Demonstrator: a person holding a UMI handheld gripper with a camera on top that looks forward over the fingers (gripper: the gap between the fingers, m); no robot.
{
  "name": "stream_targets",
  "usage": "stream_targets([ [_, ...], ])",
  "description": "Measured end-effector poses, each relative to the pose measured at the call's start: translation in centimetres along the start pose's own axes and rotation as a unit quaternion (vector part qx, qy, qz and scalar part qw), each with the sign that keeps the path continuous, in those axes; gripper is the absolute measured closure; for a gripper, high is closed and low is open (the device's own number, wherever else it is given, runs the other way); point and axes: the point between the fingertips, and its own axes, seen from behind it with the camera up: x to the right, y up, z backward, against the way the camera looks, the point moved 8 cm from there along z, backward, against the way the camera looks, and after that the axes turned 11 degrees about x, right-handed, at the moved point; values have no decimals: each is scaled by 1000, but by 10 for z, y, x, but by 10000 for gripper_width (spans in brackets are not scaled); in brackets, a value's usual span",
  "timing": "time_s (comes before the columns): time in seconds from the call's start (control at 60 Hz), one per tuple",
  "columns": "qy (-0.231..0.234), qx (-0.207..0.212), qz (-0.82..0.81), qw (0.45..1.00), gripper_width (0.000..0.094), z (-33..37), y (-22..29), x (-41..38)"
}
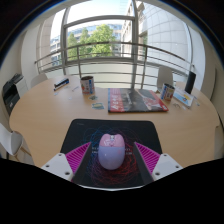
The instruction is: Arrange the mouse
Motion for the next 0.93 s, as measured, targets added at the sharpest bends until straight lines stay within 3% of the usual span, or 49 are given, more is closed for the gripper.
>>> stream_targets([
  [0.317, -27, 67, 11, 997, 88, 167, 26, -16],
  [0.55, -46, 67, 23, 996, 89, 280, -2, -26],
  [0.933, -41, 81, 36, 995, 89, 330, -11, -40],
])
